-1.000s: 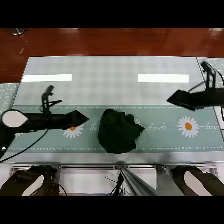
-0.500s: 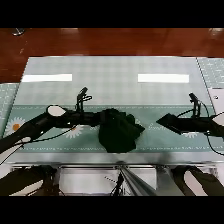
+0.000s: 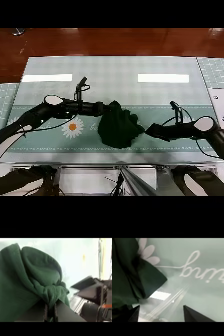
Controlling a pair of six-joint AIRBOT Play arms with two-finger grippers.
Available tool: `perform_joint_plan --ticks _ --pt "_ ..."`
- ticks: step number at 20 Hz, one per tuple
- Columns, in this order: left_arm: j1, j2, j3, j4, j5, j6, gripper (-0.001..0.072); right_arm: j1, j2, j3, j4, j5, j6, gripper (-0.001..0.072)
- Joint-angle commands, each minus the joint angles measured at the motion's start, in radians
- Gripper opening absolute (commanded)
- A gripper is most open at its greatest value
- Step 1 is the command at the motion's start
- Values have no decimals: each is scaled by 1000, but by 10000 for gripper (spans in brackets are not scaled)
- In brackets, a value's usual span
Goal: Fold the shirts.
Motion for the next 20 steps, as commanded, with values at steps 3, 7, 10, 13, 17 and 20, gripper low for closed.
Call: perform_joint_plan --ticks 3,7,10,13,17,20 --pt "64 -3 5 27 -50 10 36 195 -45 -4 63 -70 26 620" --pt "64 -3 5 45 -55 9 37 197 -45 -4 107 -196 61 620" --pt "64 -3 5 45 -63 9 37 173 -45 -3 151 -241 61 620" --pt "64 -3 5 45 -64 9 37 174 -76 -3 175 -259 83 620" --pt "64 -3 5 45 -73 9 37 174 -170 -3 264 -340 78 620" --pt "63 -3 4 45 -79 9 37 174 -224 -3 413 -361 -10 620"
